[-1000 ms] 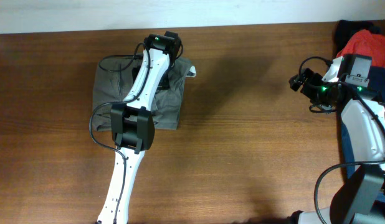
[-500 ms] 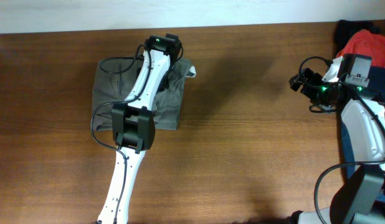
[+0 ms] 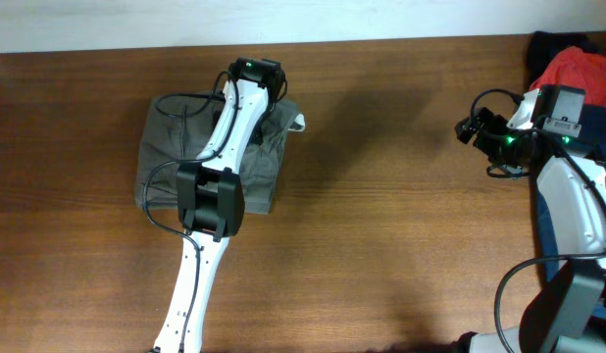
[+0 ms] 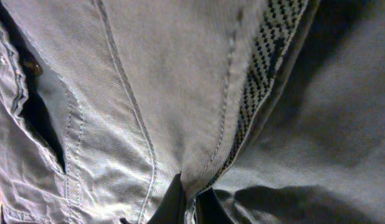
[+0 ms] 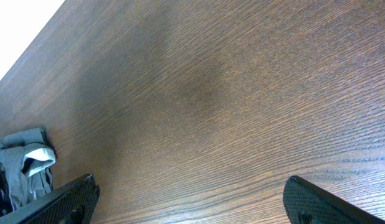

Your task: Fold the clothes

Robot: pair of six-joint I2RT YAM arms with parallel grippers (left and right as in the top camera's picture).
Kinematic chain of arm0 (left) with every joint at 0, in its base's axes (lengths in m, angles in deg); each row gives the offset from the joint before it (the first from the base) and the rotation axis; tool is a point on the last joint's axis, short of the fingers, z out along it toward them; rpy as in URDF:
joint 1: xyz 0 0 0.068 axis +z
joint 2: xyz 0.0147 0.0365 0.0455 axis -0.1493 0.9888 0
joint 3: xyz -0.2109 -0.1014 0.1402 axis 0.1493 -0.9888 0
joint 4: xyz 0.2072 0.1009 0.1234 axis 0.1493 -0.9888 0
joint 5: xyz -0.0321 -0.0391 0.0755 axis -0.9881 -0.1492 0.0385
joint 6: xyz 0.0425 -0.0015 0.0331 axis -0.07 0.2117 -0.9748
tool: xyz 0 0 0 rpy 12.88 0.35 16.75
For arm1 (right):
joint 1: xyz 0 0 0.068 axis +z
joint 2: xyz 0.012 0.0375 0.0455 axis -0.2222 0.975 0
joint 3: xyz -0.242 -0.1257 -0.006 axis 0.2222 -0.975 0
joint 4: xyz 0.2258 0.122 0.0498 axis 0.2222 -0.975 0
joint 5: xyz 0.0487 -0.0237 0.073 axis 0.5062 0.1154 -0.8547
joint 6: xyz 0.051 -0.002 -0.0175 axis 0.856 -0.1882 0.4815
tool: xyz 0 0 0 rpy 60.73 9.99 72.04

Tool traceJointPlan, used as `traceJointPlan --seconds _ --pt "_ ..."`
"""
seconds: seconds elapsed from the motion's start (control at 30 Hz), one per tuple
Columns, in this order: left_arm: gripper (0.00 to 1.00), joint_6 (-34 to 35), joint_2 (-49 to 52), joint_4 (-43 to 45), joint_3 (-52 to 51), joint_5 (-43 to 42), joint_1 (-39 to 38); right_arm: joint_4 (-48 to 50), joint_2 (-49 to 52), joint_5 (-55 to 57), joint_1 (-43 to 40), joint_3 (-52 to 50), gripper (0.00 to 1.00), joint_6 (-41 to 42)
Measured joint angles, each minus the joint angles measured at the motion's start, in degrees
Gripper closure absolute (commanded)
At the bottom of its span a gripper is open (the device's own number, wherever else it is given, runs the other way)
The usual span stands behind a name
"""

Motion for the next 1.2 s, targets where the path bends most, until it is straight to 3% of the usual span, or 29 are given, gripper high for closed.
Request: traceJointPlan --seconds 0.77,1.2 --pt "0.99 -1.2 -13.6 -0.2 0.6 -0.1 -0.7 0.0 0.0 0.0 0.0 0.0 0.01 0.0" --pt "0.99 -8.4 -16.2 -0.2 0.6 -2.4 -6.1 0.0 0.0 0.0 0.0 0.0 0.01 0.0"
